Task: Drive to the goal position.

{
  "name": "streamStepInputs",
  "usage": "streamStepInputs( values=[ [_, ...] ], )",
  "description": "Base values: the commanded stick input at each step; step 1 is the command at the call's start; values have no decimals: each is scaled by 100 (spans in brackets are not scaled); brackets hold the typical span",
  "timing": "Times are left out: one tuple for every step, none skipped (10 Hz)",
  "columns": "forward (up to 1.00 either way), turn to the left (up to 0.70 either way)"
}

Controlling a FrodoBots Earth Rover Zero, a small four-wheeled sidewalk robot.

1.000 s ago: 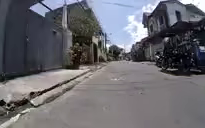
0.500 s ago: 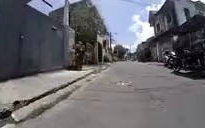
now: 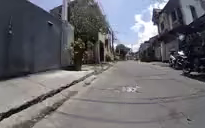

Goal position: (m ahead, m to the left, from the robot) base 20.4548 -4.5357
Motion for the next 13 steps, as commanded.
streamStepInputs(
  values=[
    [100, 0],
    [100, 0],
    [100, 0],
    [100, 0],
    [100, 0],
    [100, 0],
    [100, 0],
    [100, -2],
    [100, -4],
    [100, -4],
    [100, -4],
    [100, -9],
    [100, -33]
  ],
)
